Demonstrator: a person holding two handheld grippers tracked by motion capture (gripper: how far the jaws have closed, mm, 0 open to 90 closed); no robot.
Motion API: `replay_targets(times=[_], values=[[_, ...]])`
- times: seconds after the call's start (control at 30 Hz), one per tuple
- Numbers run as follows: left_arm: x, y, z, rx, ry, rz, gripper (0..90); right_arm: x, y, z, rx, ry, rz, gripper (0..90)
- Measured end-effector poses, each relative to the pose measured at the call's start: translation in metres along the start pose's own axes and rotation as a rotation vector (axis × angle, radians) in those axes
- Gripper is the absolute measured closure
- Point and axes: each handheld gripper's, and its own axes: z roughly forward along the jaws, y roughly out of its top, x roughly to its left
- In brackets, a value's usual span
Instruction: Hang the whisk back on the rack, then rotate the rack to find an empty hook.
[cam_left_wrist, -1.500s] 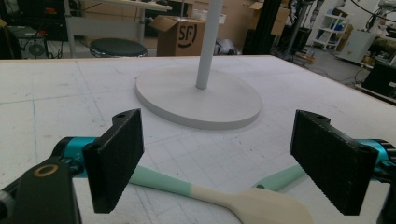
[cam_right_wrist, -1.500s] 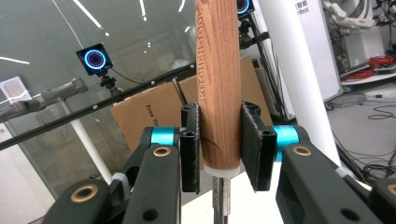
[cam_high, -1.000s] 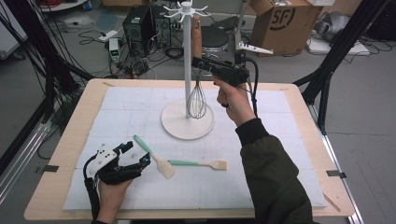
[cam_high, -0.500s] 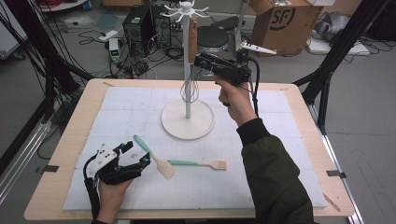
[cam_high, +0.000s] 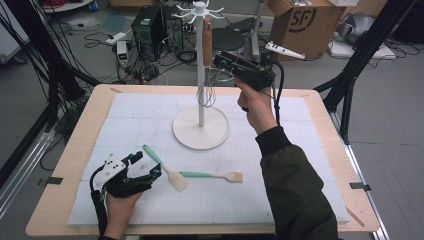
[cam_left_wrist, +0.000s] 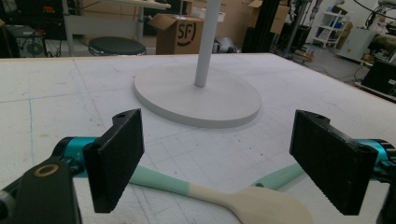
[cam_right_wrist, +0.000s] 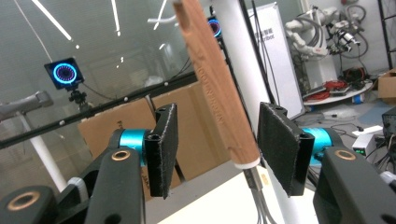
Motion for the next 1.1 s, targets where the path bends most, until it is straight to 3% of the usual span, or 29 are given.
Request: replay_targets(times=[0.17, 0.27, 0.47, 0.67, 0.8, 0.97, 1.1], values=[[-0.001, 0.0, 0.0, 0.001, 0.002, 0.003, 18.3, 0.003, 0.004, -0.004, -0.063, -0.001, -0.009, 57.1], [-0.001, 0.0, 0.0, -0.001, 0.0, 0.001, 18.3, 0.004, 0.009, -0.004, -0.09, -0.007, -0.013, 57.3], [0.001, 0.0, 0.0, -0.004, 0.002, -0.002, 18.3, 0.009, 0.019, 0.0, -0.088, 0.001, -0.049, 66.0], [0.002, 0.001, -0.002, -0.013, 0.002, -0.008, 18.3, 0.008, 0.024, 0.004, -0.094, 0.0, -0.039, 77.4], [0.003, 0.001, -0.002, -0.012, 0.004, -0.013, 18.3, 0.004, 0.026, 0.006, -0.127, -0.017, -0.003, 89.3], [0.001, 0.001, 0.001, -0.006, -0.007, -0.007, 18.3, -0.003, 0.027, 0.009, -0.143, -0.034, 0.042, 89.6], [0.001, 0.0, 0.001, -0.007, -0.009, -0.008, 18.3, -0.002, 0.033, 0.014, -0.16, -0.036, 0.034, 89.7]])
